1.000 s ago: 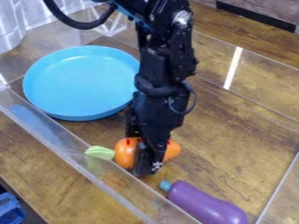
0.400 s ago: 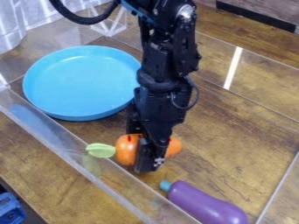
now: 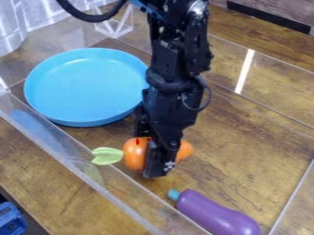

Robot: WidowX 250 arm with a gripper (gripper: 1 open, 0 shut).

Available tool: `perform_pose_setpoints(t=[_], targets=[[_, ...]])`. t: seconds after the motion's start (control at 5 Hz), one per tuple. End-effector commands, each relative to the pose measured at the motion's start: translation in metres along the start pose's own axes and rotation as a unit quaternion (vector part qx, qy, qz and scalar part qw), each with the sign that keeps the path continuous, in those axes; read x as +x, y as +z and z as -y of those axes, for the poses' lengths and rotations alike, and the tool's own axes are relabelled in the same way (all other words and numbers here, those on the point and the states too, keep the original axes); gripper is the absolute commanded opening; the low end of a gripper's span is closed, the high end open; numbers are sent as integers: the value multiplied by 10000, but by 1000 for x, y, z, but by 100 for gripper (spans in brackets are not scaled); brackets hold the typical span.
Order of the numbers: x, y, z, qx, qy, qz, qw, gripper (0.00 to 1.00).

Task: Move the carrot to the right side

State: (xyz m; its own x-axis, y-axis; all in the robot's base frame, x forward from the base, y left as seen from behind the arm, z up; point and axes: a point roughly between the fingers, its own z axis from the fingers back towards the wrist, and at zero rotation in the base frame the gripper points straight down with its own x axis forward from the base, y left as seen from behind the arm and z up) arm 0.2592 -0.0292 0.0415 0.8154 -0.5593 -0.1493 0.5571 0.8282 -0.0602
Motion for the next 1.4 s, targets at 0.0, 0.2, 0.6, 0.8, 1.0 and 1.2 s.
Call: perform_pose_setpoints(t=[0.0, 0.2, 0.6, 0.8, 1.0, 1.2], targets=[[7, 31, -6, 228, 83, 422, 9988, 0], [11, 43, -6, 281, 120, 451, 9985, 0], [18, 69, 1, 348, 352, 442, 9978, 0], [23, 73, 9, 346, 336, 465, 9978, 0], [27, 74, 12, 333, 376, 508, 9974, 0], [31, 73, 17, 301, 469, 561, 9969, 0]])
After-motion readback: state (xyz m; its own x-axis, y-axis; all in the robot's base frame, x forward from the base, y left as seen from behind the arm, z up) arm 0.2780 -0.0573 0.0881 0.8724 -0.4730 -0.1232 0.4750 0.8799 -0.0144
